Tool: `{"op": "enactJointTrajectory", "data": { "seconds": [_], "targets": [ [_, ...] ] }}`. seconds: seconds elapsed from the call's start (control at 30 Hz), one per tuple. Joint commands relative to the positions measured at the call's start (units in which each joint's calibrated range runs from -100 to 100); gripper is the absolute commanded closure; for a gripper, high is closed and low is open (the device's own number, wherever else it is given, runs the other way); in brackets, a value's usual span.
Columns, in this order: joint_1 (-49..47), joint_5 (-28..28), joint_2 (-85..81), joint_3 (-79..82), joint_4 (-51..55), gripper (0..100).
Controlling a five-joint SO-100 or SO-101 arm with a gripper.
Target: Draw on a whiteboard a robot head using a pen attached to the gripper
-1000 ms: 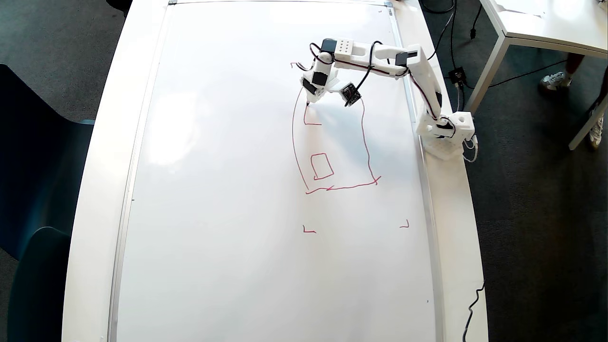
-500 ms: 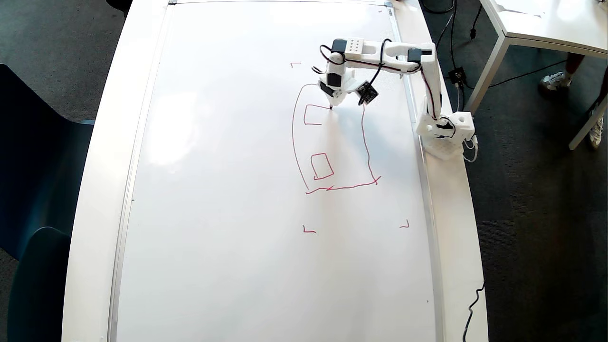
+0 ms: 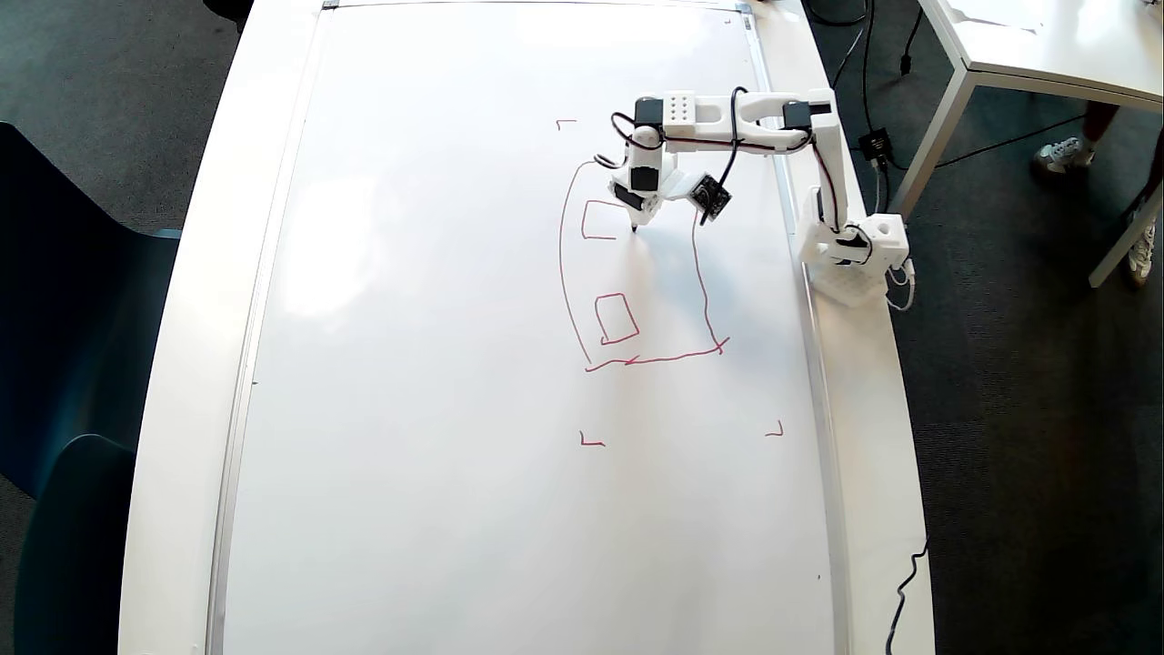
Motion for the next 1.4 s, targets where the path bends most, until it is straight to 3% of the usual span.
{"op": "enactJointTrajectory", "data": {
  "seconds": [0.0, 0.3, 0.7, 0.97, 1.37],
  "targets": [
    [-1.4, -0.2, -2.8, -0.4, 0.5, 99],
    [-1.9, -1.8, -2.7, -1.0, -6.7, 99],
    [-2.3, -3.3, -2.7, -4.2, -6.8, 99],
    [-4.0, -3.0, -6.6, -9.2, 1.3, 99],
    [-9.7, -4.5, -15.0, 8.5, 3.2, 99]
  ]
}}
